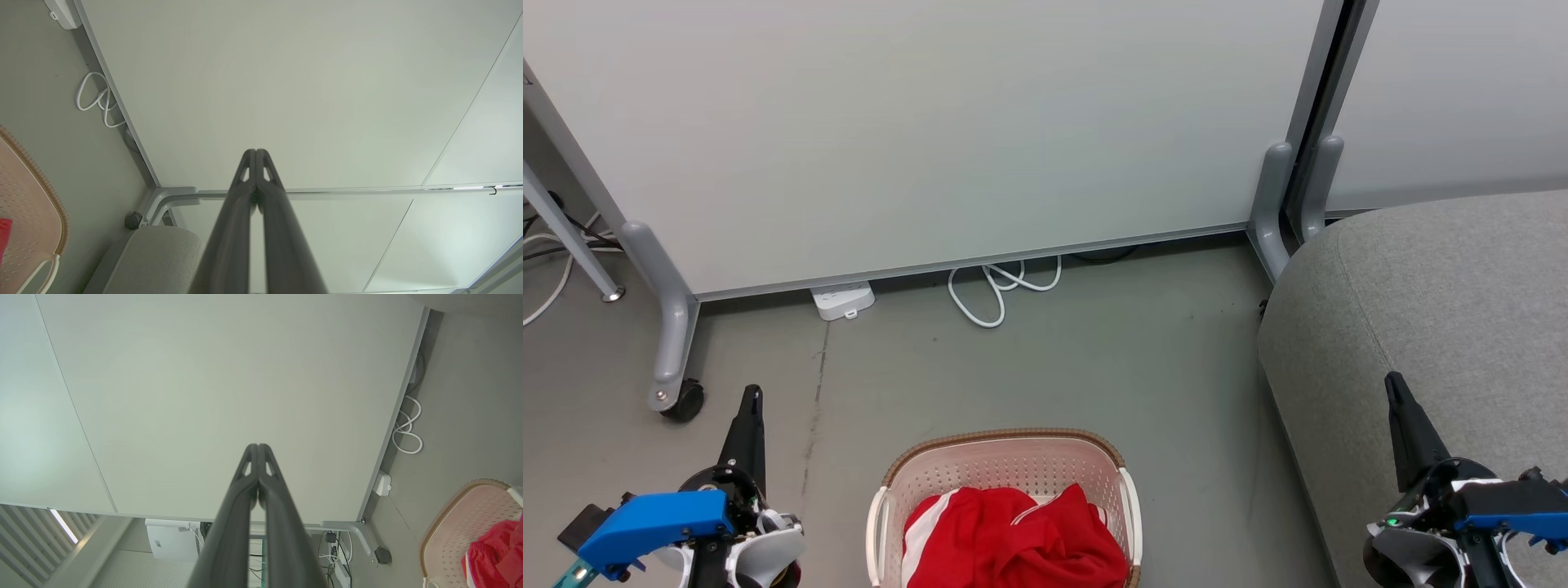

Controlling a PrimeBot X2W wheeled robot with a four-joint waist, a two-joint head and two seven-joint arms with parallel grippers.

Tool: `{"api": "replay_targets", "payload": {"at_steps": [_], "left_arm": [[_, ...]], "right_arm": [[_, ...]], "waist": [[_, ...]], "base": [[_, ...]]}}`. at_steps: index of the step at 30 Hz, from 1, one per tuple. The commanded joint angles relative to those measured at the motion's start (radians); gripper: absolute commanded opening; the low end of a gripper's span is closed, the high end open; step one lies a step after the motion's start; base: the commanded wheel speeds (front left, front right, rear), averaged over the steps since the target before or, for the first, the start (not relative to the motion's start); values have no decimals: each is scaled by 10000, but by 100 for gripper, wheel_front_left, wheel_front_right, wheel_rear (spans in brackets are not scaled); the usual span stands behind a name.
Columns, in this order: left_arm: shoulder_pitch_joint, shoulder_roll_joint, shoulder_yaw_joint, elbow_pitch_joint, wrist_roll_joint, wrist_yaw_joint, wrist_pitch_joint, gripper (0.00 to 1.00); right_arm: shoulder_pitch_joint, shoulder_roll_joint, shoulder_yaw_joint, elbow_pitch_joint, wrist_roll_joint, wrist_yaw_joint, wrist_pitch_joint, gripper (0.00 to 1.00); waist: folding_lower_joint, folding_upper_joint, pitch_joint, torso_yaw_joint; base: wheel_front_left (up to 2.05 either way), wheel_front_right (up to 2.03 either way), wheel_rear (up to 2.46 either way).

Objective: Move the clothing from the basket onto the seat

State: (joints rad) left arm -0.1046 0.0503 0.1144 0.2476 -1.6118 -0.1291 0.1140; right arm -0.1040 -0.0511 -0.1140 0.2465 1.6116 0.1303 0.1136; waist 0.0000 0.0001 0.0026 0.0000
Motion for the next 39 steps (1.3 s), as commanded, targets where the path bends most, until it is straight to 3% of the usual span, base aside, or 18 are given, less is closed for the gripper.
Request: {"api": "replay_targets", "payload": {"at_steps": [1,39], "left_arm": [[-120,-3,9,-39,-17,-38,29,0],[-120,-3,9,-39,-16,-38,29,0]], "right_arm": [[-134,21,-7,-15,21,8,39,0],[-135,22,-6,-15,20,9,38,0]], "waist": [[0,-1,0,0],[0,-1,0,0]], "base": [[0,0,0],[0,0,0]]}}
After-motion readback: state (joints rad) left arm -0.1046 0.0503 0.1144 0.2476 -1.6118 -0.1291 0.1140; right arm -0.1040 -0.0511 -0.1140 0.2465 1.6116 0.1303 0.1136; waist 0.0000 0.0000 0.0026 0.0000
